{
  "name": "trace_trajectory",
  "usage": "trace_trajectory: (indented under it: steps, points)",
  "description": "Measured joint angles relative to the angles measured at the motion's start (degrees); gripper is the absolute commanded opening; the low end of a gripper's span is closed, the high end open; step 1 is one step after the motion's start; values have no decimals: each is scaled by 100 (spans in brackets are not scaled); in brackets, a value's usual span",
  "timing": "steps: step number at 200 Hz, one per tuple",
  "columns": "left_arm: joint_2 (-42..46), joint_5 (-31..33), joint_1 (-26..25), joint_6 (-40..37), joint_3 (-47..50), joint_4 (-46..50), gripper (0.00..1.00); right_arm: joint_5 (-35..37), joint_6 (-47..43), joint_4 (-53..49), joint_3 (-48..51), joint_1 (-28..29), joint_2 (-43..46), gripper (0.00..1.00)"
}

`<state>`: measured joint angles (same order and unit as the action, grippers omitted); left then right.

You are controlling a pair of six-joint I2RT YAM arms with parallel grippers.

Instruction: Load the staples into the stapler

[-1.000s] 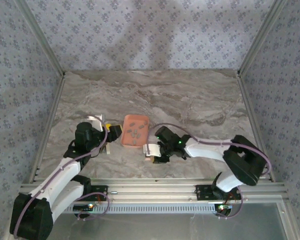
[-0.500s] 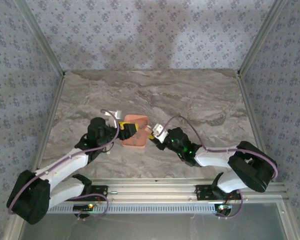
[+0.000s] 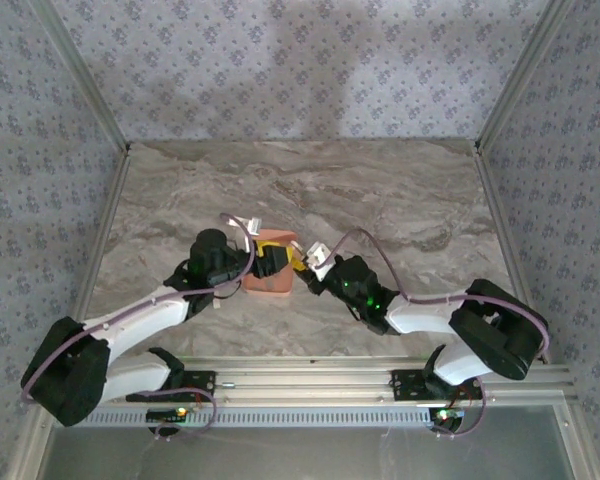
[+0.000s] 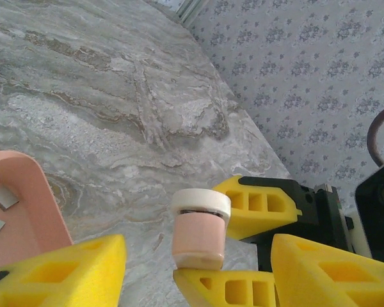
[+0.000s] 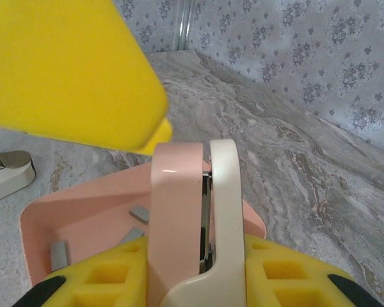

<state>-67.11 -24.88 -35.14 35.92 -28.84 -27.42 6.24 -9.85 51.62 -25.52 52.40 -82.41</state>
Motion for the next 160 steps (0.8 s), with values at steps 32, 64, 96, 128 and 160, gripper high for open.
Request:
trace_trajectory:
  steps: [32,64,96,128,160]
  points:
    - [-140,2,-42,42,-50,-52,57,-7,0,103,11,15,-31,30]
    - [-168,2,-68,63,-52,-153,54,-26,2,166,15,26,-31,30]
    - [-177,0,-127,61,-66,-195,50,-55,4,186,15,52,-31,30]
    - [-245,0,-142,61,-92,-199,45,-63,4,221,15,52,-37,30]
    - [-247,2,-164,61,-92,-197,40,-61,24,229,15,52,-37,30]
